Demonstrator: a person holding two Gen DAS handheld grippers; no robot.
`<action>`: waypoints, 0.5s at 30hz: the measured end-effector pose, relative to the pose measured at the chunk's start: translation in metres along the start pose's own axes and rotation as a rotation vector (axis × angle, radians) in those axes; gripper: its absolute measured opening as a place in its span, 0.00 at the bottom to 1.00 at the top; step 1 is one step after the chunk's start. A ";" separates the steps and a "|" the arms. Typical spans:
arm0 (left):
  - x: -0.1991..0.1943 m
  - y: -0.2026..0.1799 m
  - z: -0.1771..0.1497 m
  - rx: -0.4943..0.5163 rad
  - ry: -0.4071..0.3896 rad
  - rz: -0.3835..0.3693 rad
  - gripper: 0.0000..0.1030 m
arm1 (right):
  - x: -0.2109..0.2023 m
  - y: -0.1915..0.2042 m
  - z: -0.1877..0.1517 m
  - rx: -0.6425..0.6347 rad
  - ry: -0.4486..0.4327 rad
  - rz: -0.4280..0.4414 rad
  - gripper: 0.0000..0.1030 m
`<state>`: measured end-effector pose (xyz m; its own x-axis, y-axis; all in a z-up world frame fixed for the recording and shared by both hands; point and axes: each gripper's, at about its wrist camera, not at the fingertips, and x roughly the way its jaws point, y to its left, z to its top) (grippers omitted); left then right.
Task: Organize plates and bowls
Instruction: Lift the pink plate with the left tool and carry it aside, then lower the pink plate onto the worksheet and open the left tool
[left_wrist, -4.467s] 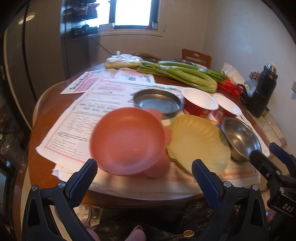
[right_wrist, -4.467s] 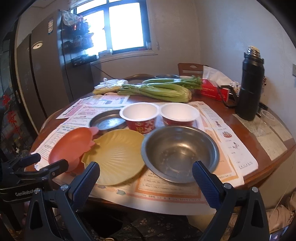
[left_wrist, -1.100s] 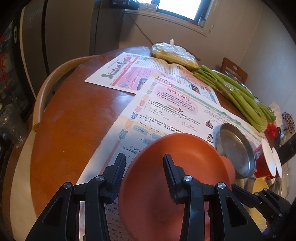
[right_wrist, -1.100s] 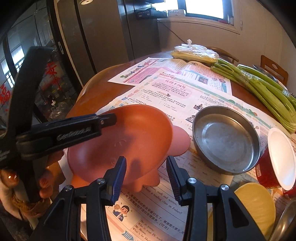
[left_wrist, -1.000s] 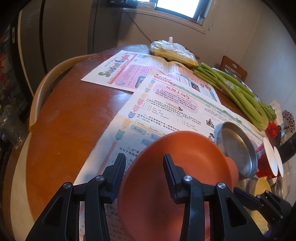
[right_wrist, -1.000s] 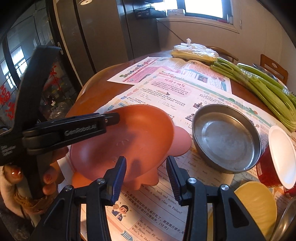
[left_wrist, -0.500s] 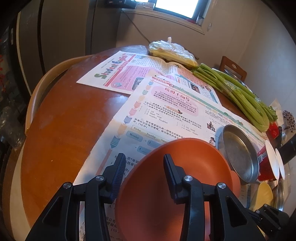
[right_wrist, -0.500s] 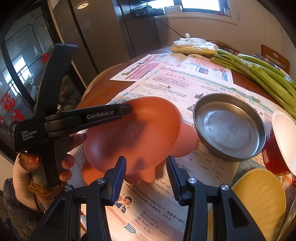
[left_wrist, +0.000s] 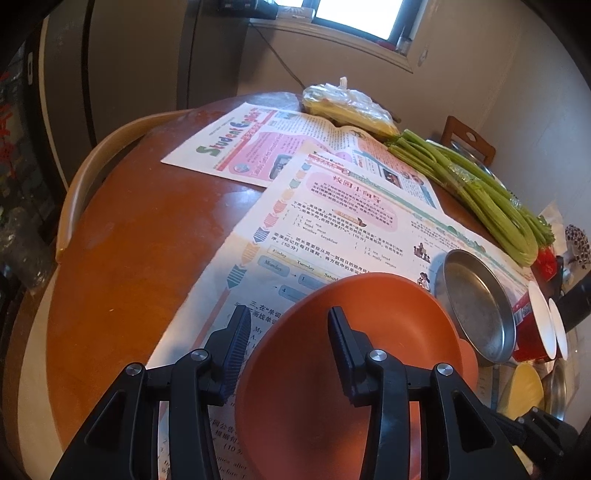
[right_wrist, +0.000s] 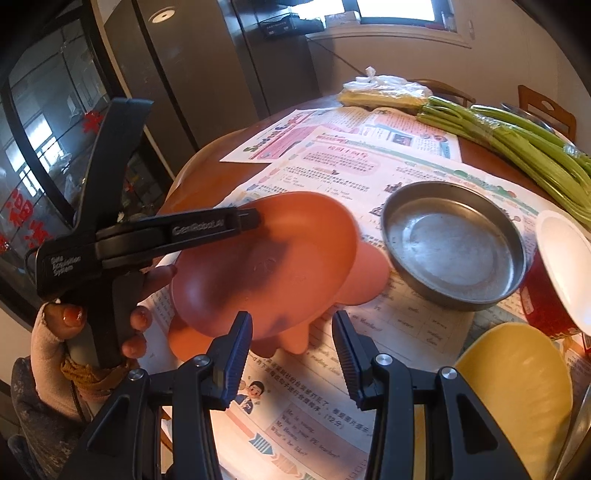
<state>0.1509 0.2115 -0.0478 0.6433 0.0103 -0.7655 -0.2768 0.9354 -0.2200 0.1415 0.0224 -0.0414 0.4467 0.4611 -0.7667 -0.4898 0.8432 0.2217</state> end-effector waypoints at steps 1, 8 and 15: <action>-0.002 0.001 0.000 0.000 -0.006 0.001 0.45 | -0.002 -0.001 0.000 0.004 -0.003 -0.001 0.45; -0.020 0.009 -0.001 -0.019 -0.044 0.028 0.47 | -0.016 -0.011 -0.003 0.034 -0.027 0.005 0.45; -0.045 0.000 -0.010 -0.004 -0.081 0.042 0.51 | -0.031 -0.014 -0.006 0.039 -0.046 0.008 0.45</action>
<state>0.1146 0.2077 -0.0191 0.6866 0.0782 -0.7228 -0.3074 0.9322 -0.1911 0.1297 -0.0050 -0.0246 0.4774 0.4790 -0.7367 -0.4645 0.8492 0.2512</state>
